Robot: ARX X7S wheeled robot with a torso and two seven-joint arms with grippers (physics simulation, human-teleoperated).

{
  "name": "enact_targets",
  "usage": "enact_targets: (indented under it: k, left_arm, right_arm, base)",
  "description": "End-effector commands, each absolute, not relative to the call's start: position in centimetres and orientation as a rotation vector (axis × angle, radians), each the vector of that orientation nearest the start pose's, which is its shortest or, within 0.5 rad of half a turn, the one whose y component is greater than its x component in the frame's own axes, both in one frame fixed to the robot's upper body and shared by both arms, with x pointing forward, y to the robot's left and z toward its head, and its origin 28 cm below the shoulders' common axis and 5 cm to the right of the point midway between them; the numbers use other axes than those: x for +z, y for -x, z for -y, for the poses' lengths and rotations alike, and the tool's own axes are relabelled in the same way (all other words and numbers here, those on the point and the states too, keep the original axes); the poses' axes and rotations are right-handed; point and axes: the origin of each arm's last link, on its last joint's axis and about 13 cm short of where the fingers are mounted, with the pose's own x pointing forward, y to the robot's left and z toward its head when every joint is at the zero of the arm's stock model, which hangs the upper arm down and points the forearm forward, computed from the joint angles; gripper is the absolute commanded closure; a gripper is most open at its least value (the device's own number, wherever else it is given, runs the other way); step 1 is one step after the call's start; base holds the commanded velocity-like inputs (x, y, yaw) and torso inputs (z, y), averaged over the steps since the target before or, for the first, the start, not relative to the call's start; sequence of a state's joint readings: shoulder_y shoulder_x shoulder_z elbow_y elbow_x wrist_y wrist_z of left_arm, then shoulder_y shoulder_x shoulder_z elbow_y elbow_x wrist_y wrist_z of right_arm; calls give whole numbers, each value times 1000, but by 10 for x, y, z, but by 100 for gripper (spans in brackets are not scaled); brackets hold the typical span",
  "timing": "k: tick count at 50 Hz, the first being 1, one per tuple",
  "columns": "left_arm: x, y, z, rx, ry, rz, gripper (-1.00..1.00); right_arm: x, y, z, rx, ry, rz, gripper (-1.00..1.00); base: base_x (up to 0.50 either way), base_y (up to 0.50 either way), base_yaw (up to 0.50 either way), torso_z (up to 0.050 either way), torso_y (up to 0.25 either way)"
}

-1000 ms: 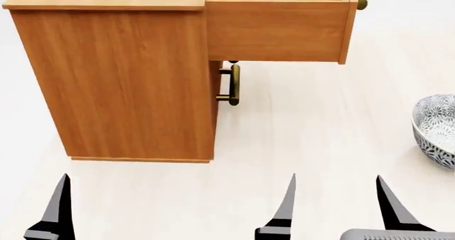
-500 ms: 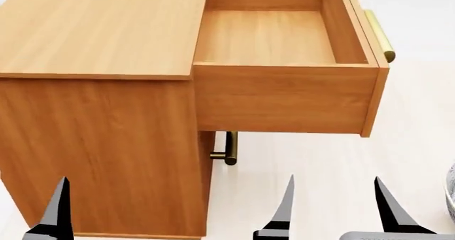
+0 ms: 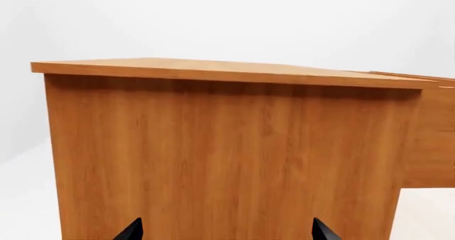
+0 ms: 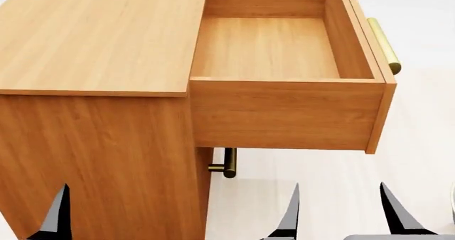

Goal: Put the bowl on top of the cabinet.

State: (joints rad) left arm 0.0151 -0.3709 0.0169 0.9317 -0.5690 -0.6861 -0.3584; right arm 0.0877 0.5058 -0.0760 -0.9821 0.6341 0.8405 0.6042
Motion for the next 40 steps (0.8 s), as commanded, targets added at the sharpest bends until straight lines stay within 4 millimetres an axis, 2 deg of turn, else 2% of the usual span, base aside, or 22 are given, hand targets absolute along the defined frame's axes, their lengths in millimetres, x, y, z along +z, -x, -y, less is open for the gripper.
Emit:
enact_targets:
  k: [1,13,14,15,16,28,32,40]
  left_arm:
    - [150,-158,-218,-110,51,123,-100]
    - [153,-158,-220,-104,45,128,-100]
    - [153,-158,-220,-104,45,128,-100]
    - [152,-159,-220,-99,35,128,-100]
    - [152,-159,-221,-98,36,129,-100]
    - [153,-161,-223,-90,30,138,-100]
    - [150,-162,-223,-80,22,127,-100]
    - [147,-162,-226,-71,16,121,-100]
  right_arm:
    - [178,-144,143,-18,207,67,-100]
    - [202,-117,181,18,306,68,-100]
    - [202,-116,182,18,306,68,-100]
    - [188,-114,186,24,319,61,-100]
    - [187,-113,191,14,331,45,-100]
    - [208,-94,231,-61,328,25,-100]
    - [209,-91,243,-63,304,12,-100]
    - [215,-98,259,-98,251,-52,-100]
  base:
    - [0,0,0,0,0]
    - [0,0,0,0,0]
    - [0,0,0,0,0]
    - [0,0,0,0,0]
    - [0,0,0,0,0]
    - [0,0,0,0,0]
    - [0,0,0,0,0]
    - [0,0,0,0,0]
